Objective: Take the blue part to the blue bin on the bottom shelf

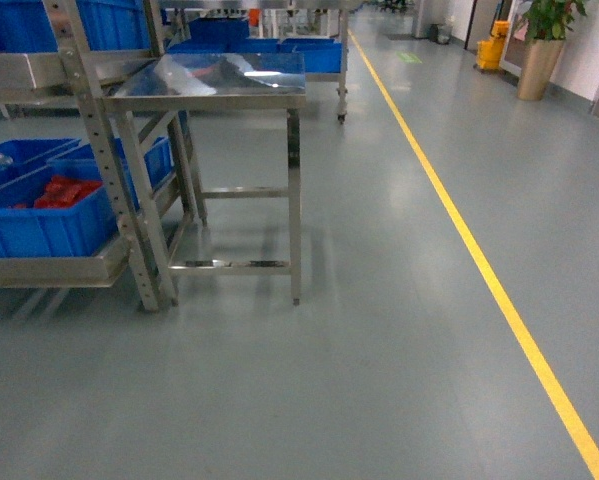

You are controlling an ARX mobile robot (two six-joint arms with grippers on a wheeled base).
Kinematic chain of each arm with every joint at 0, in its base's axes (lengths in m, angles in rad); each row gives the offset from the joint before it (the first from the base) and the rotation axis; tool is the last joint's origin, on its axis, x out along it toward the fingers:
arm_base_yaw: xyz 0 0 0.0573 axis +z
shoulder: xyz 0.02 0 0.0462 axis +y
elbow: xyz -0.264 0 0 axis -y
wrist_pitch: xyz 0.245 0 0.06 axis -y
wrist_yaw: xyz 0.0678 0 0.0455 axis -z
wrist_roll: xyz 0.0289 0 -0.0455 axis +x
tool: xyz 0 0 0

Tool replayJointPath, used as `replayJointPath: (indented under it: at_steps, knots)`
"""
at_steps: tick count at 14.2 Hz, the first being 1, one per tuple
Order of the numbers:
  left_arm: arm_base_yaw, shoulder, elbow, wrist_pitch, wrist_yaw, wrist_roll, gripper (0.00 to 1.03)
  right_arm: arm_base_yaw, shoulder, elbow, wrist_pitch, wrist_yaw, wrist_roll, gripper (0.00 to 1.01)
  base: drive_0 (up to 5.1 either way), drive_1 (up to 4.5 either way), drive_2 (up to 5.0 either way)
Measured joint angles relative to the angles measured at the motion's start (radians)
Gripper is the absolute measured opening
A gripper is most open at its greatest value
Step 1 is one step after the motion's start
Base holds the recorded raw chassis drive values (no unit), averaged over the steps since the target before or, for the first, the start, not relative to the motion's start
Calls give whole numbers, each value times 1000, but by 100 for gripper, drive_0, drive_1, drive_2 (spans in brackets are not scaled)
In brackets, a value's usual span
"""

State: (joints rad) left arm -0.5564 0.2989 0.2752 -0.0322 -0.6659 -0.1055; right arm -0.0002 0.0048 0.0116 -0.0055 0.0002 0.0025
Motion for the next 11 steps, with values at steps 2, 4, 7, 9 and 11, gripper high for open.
replayJointPath:
  at_steps: [2, 4, 7, 9, 11]
  knots:
    - [0, -1, 0, 1, 0, 0, 44, 0, 0, 0, 2, 0, 0, 98, -8, 395, -411]
    - [0, 0, 0, 0, -1, 0, 44, 0, 0, 0, 2, 0, 0, 98, -15, 388, -418]
    - [0, 0, 0, 3, 0, 0, 44, 0, 0, 0, 0, 0, 0, 98, -15, 388, -418]
    - [0, 0, 0, 0, 0, 0, 44, 0, 0, 0, 2, 0, 0, 98, -15, 388, -418]
    - [0, 0, 0, 0, 0, 0, 44, 0, 0, 0, 0, 0, 0, 98, -15, 388, -418]
